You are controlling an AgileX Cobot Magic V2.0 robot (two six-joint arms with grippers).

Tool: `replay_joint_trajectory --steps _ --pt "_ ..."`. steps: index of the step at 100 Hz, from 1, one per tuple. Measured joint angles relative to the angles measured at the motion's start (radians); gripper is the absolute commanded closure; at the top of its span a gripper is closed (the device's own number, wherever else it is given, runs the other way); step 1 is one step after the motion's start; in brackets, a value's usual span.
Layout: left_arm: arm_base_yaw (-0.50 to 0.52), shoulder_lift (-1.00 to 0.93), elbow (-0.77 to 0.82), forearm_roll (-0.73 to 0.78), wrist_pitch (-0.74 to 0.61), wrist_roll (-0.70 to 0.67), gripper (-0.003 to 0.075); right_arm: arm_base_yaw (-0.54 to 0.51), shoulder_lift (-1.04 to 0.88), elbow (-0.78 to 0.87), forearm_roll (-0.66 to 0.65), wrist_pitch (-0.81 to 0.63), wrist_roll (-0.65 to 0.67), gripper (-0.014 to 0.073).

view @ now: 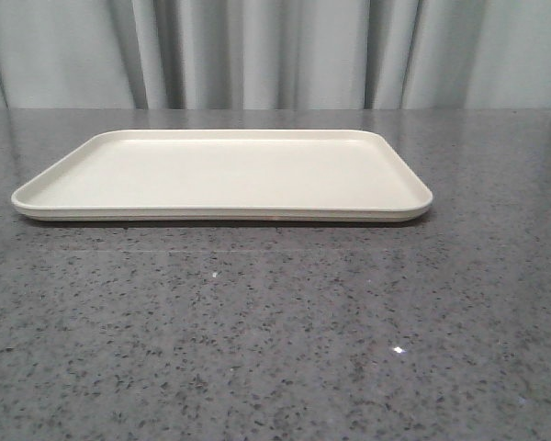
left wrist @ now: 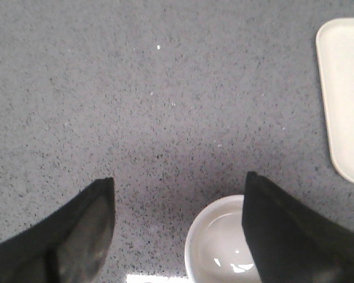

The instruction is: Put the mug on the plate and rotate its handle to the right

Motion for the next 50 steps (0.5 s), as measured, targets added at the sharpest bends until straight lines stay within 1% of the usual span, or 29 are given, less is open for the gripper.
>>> replay_joint_trajectory --steps 28,50 --pt "0.000 0.000 0.144 -0.002 -0.004 0.014 0.0259 0.000 0.000 0.000 0.000 0.007 0.000 0.0159" --pt "0.000 0.000 0.196 -0.004 -0.008 0.022 0.0259 0.000 0.000 0.000 0.000 0.025 0.000 0.0159"
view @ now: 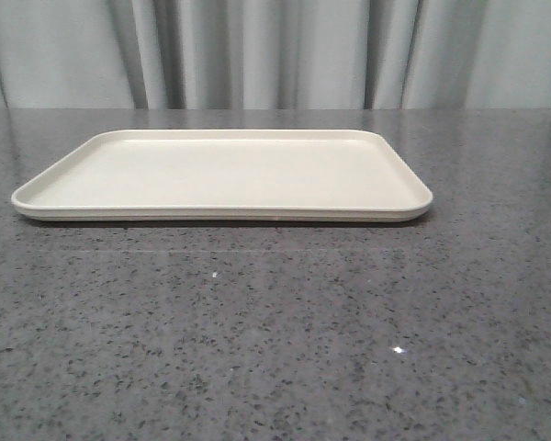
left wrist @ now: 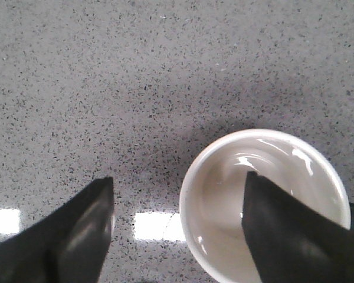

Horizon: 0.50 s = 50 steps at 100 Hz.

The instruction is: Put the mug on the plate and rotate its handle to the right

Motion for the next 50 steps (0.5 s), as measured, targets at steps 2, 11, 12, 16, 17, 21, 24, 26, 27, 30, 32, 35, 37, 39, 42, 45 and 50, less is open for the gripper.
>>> replay_joint_trajectory --steps 2,11,12,16,17,21,24,26,27,30,32,35,37,39,42,45,50 --pt "0.000 0.000 0.005 0.000 0.000 0.000 0.0259 0.000 0.000 0.000 0.000 0.000 0.000 0.0159" --pt "0.000 0.000 0.020 0.000 -0.002 0.004 0.0259 0.000 0.000 0.000 0.000 0.001 0.000 0.0159" --pt "0.000 0.000 0.023 0.000 -0.002 0.004 0.0259 0.000 0.000 0.000 0.000 0.001 0.000 0.0159" --pt "0.000 0.000 0.031 0.000 -0.002 0.004 0.0259 0.000 0.000 0.000 0.000 0.002 0.000 0.0159" --pt "0.000 0.000 0.032 0.000 -0.002 0.004 0.0259 0.000 0.000 0.000 0.000 0.002 0.000 0.0159" --pt "0.000 0.000 0.042 0.000 -0.004 0.004 0.0259 0.000 0.000 0.000 0.000 0.004 0.000 0.0159" --pt "0.000 0.000 0.047 0.000 -0.004 0.004 0.0259 0.000 0.000 0.000 0.000 0.004 0.000 0.0159" --pt "0.000 0.000 0.051 0.000 -0.004 0.004 0.0259 0.000 0.000 0.000 0.000 0.004 0.000 0.0159" --pt "0.000 0.000 0.052 0.000 -0.004 0.004 0.0260 0.000 0.000 0.000 0.000 0.004 0.000 0.0159" --pt "0.000 0.000 0.056 0.000 -0.004 0.004 0.0260 0.000 0.000 0.000 0.000 0.004 0.000 0.0159" --pt "0.000 0.000 0.058 0.000 -0.004 0.004 0.0260 0.000 0.000 0.000 0.000 0.004 0.000 0.0159" --pt "0.000 0.000 0.058 0.000 -0.004 0.004 0.0260 0.000 0.000 0.000 0.000 0.004 0.000 0.0159" --pt "0.000 0.000 0.060 -0.002 -0.004 0.004 0.0260 0.000 0.000 0.000 0.000 0.004 0.000 0.0159" --pt "0.000 0.000 0.060 -0.002 -0.006 0.004 0.0260 0.000 0.000 0.000 0.000 0.004 0.000 0.0159" --pt "0.000 0.000 0.060 -0.002 -0.006 0.004 0.0260 0.000 0.000 0.000 0.000 0.004 0.000 0.0159" --pt "0.000 0.000 0.060 -0.002 -0.006 0.004 0.0260 0.000 0.000 0.000 0.000 0.004 0.000 0.0159" --pt "0.000 0.000 0.060 -0.002 -0.006 0.004 0.0260 0.000 0.000 0.000 0.000 0.006 0.000 0.0159"
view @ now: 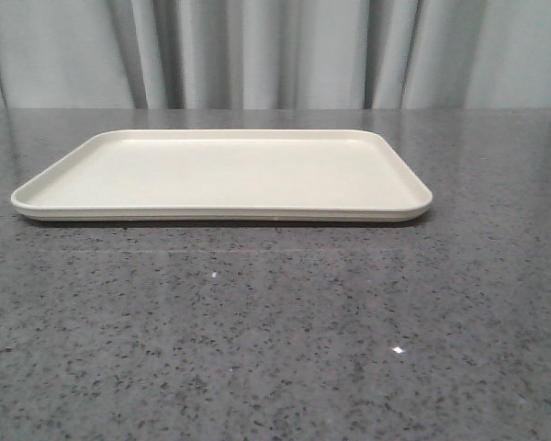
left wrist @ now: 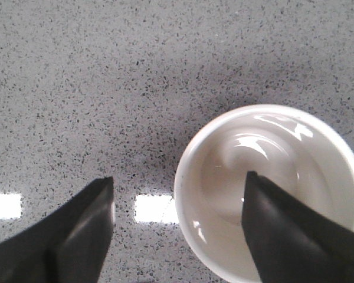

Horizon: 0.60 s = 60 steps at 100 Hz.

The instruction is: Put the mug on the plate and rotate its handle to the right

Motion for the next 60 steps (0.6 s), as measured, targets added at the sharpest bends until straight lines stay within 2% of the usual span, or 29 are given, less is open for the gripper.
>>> replay_joint_trajectory --steps 60 --pt "0.000 0.088 0.009 0.000 -0.008 0.027 0.0261 0.000 0.000 0.000 0.000 0.008 0.000 0.0159"
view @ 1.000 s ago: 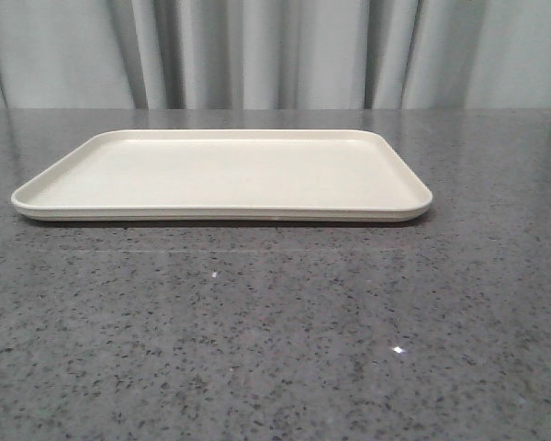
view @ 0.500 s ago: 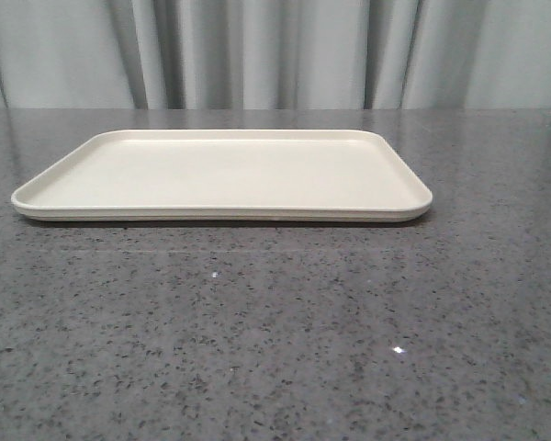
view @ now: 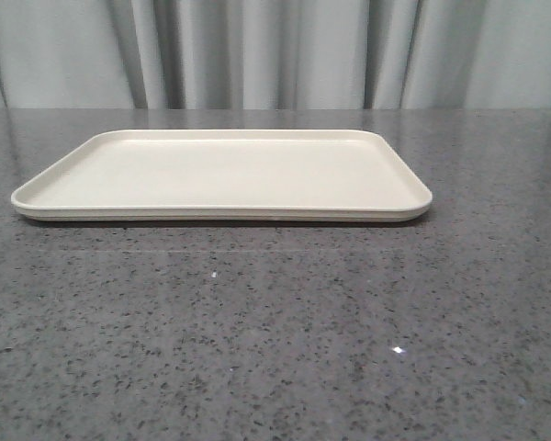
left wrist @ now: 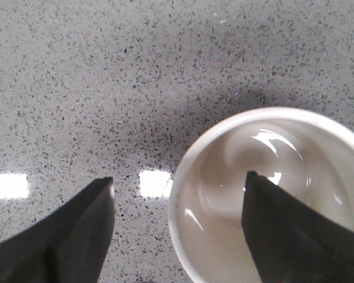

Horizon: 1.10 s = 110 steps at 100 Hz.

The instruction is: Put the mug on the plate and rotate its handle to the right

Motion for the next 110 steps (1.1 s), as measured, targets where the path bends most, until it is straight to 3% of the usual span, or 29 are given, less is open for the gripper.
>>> replay_joint_trajectory --steps 83,110 --pt "0.000 0.000 0.081 -0.021 -0.026 0.000 0.0267 0.000 0.000 0.000 -0.002 0.019 0.000 0.0159" --pt "0.000 0.000 0.081 -0.023 -0.048 0.002 0.0456 0.000 0.000 0.000 -0.002 0.019 0.000 0.0159"
